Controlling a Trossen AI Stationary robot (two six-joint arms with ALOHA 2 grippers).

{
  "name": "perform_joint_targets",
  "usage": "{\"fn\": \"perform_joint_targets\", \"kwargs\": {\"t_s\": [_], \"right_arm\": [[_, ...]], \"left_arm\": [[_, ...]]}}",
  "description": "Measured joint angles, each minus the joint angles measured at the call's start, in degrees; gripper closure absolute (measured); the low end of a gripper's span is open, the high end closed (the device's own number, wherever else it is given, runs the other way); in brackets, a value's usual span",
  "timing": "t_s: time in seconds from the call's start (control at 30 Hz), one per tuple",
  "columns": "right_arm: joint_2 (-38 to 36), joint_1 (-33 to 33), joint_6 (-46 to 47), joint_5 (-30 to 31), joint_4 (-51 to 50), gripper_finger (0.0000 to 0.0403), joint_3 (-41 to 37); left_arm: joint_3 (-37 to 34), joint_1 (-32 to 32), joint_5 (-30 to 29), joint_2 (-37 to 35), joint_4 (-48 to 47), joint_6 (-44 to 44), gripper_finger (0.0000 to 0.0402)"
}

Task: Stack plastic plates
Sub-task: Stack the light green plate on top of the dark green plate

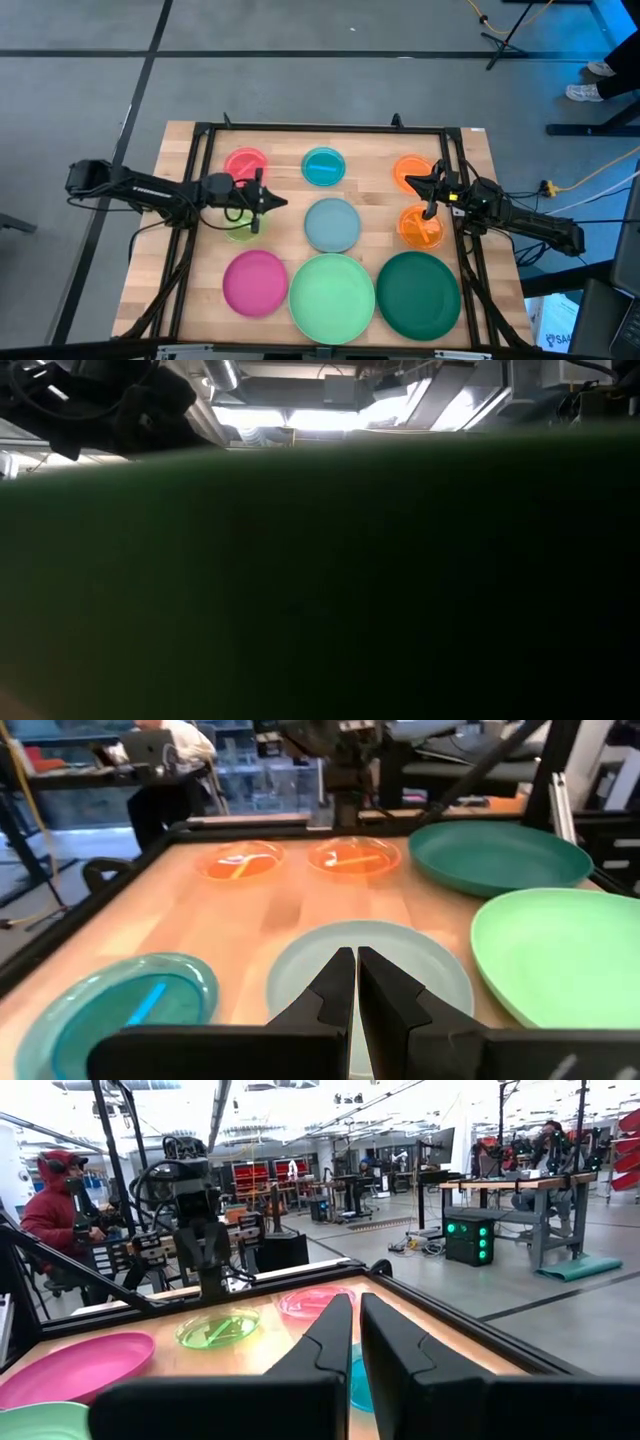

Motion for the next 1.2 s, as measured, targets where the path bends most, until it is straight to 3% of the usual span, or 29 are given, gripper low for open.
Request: {"fn": "perform_joint_targets", "kwargs": {"t_s": [0.43, 0.67, 1.0, 1.2], "right_arm": [[0.0, 0.0, 0.3, -1.0, -1.7, 0.0382, 0.0], [0.0, 0.0, 3.1, -1.5, -4.5, 0.0381, 0.0], [0.0, 0.1, 5.4, -8.5, -3.4, 0.0375, 0.0], [2.4, 0.1, 6.1, -13.0, -2.7, 0.0314, 0.0]], "left_arm": [[0.4, -4.1, 0.8, 9.4, 7.8, -2.6, 0.0390], [0.5, -4.1, -5.8, 10.0, 9.9, -3.4, 0.0384], [2.0, -6.4, -6.3, 10.0, 9.7, -8.2, 0.0280], [6.9, -8.6, -9.3, 12.6, 5.1, -8.3, 0.0232]]}}
